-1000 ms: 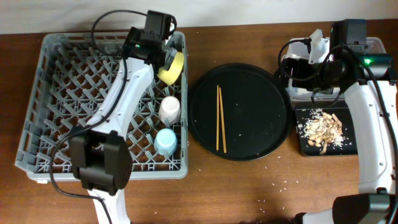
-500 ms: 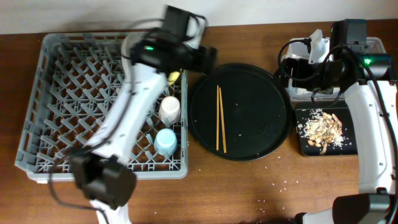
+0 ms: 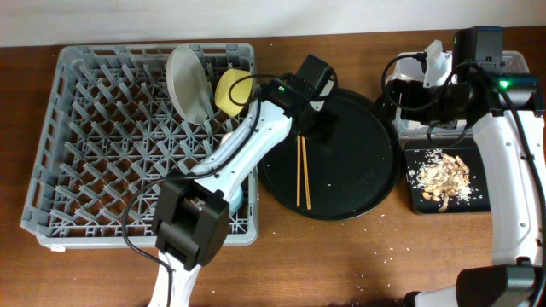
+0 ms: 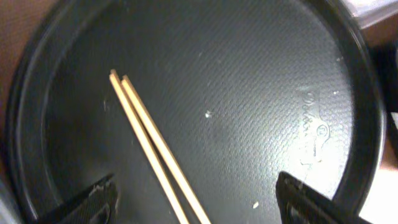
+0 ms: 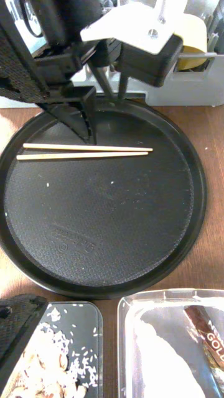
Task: Sort waste into correct bins and load items into the dishwasher rack
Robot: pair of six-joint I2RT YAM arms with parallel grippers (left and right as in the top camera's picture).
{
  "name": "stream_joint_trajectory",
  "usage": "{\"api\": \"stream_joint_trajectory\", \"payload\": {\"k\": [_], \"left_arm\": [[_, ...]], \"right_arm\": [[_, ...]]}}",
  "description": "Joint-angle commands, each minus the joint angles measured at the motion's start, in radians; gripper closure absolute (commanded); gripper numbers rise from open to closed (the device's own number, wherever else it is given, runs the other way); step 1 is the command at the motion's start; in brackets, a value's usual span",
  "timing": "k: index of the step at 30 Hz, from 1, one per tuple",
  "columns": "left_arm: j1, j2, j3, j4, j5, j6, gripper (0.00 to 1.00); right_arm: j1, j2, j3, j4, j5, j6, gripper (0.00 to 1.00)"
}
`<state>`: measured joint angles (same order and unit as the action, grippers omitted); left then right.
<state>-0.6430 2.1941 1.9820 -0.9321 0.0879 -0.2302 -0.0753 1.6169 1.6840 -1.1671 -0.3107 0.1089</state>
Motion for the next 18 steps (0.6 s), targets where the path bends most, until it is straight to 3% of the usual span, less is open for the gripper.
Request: {"api": "stream_joint_trajectory", "payload": {"k": [1,2,3,6,9,18], "left_arm": [[-0.013,0.037,-0.001,-0.077,-0.223,-0.274,0.15],[-0.013,0.045,-0.001,-0.096,-0.26,-0.307,0.14],[-0.013,0.054,-0.001,-0.115,-0.281,-0.333,0.06],[-0.013,0.097,-0.001,-0.131,-0.284,-0.362,0.07],[-0.013,0.121,-0.001,-0.13,-0.278,-0.388,0.21],[-0.008,0.153,-0.001,-0.128,-0.176,-0.384,0.44]], "right_arm": [[-0.004,0.006,0.01,0.0,0.009,0.003,0.02],[-0.004,0.006,0.01,0.0,0.009,0.003,0.02],[-0.004,0.006,0.01,0.0,0.009,0.003,0.02],[-0.004,0.006,0.01,0.0,0.009,0.003,0.02],[-0.004,0.006,0.01,0.0,0.009,0.003,0.02],[-0.004,0.006,0.01,0.0,0.009,0.003,0.02]]}}
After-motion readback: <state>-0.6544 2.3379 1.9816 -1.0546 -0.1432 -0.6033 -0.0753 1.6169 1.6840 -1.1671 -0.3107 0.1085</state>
